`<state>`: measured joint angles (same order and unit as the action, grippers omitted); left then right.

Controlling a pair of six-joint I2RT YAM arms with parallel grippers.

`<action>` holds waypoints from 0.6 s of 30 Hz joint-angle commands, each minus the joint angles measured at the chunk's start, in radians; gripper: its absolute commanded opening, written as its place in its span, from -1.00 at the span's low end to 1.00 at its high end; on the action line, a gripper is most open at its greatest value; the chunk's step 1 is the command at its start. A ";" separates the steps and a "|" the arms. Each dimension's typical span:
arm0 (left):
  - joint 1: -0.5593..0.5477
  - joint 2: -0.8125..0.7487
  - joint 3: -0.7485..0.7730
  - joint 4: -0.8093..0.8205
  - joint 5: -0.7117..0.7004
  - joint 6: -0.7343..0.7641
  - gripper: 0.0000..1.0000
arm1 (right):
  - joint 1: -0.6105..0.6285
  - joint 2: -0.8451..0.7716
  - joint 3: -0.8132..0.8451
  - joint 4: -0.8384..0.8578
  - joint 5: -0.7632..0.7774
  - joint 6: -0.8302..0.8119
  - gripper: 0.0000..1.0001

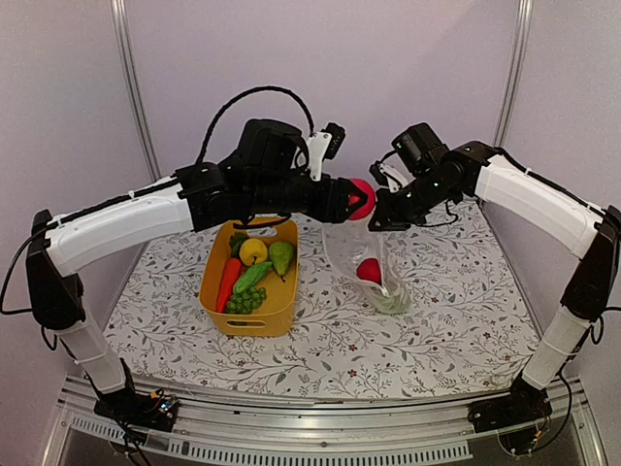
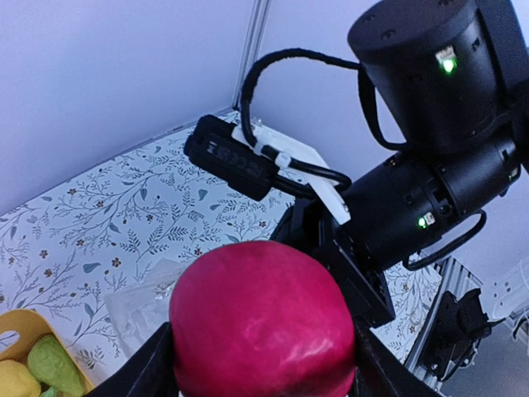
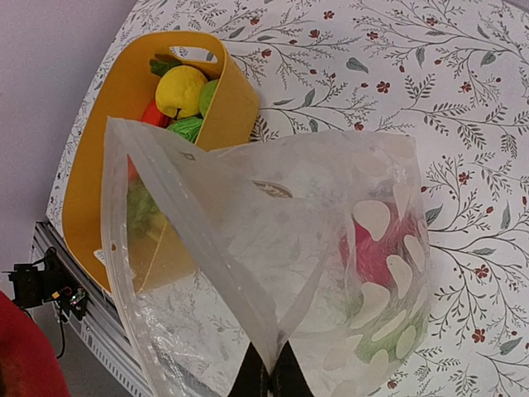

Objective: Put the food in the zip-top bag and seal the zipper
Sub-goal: Place the fake vegetable in the zipper food storage bag.

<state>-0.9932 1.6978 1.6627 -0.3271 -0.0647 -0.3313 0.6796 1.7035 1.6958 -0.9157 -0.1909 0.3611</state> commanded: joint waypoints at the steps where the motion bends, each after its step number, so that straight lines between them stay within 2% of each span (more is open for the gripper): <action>1: -0.037 0.029 0.019 -0.033 0.014 0.074 -0.06 | -0.005 0.003 0.021 0.017 -0.012 0.017 -1.00; 8: -0.050 0.032 -0.017 -0.070 0.055 0.078 -0.07 | -0.005 -0.019 0.002 0.024 -0.007 0.036 -1.00; 18: -0.061 0.109 0.035 -0.121 0.056 0.058 -0.10 | -0.005 -0.039 -0.015 0.045 -0.008 0.056 -1.00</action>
<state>-1.0321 1.7847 1.6752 -0.4171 -0.0223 -0.2729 0.6785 1.7012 1.6928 -0.8970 -0.1936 0.4038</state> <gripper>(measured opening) 0.625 0.005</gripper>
